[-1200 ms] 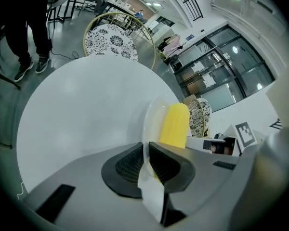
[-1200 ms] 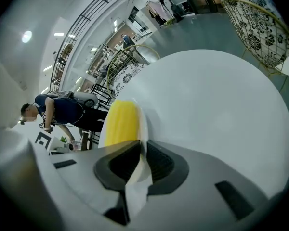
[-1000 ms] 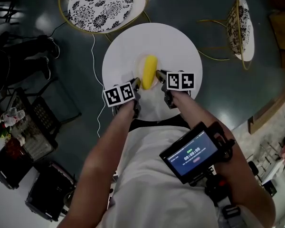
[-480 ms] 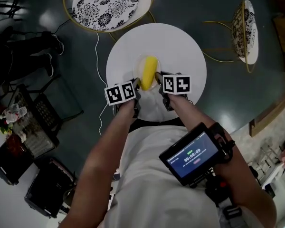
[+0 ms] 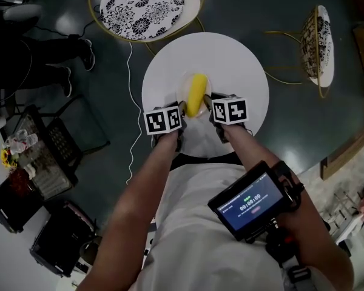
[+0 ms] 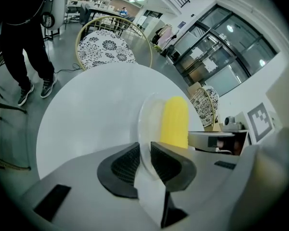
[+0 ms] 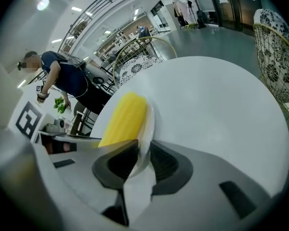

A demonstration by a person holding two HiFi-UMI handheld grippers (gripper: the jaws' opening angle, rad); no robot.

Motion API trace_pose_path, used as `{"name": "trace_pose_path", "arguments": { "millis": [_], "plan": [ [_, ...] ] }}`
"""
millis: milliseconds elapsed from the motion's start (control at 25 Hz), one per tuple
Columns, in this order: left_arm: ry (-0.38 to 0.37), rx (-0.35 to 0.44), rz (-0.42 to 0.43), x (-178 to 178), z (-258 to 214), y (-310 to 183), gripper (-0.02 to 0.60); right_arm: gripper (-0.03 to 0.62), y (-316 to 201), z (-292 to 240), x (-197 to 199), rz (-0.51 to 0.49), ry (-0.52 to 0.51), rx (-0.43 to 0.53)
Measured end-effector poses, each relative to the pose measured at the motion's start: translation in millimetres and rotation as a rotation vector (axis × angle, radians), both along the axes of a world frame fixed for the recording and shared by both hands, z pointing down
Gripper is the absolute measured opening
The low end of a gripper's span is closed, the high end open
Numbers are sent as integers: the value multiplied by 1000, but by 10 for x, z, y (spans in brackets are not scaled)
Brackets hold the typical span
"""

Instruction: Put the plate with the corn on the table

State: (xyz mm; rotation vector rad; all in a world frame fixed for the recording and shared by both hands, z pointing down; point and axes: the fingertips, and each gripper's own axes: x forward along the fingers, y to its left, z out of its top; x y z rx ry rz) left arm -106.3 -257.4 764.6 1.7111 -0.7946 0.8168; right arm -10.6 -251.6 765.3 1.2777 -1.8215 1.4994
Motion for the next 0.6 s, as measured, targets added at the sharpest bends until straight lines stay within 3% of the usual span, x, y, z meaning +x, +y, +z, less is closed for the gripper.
{"name": "trace_pose_path", "arguments": {
  "millis": [200, 440, 600],
  "plan": [
    [19, 36, 27, 3, -12, 8, 55, 60, 1, -10, 3, 7, 0, 17],
    [59, 99, -88, -147, -64, -60, 66, 60, -17, -68, 134, 92, -10, 78],
    [24, 149, -141, -312, -144, -75, 66, 60, 38, -170, 321, 152, 1, 122]
  ]
}}
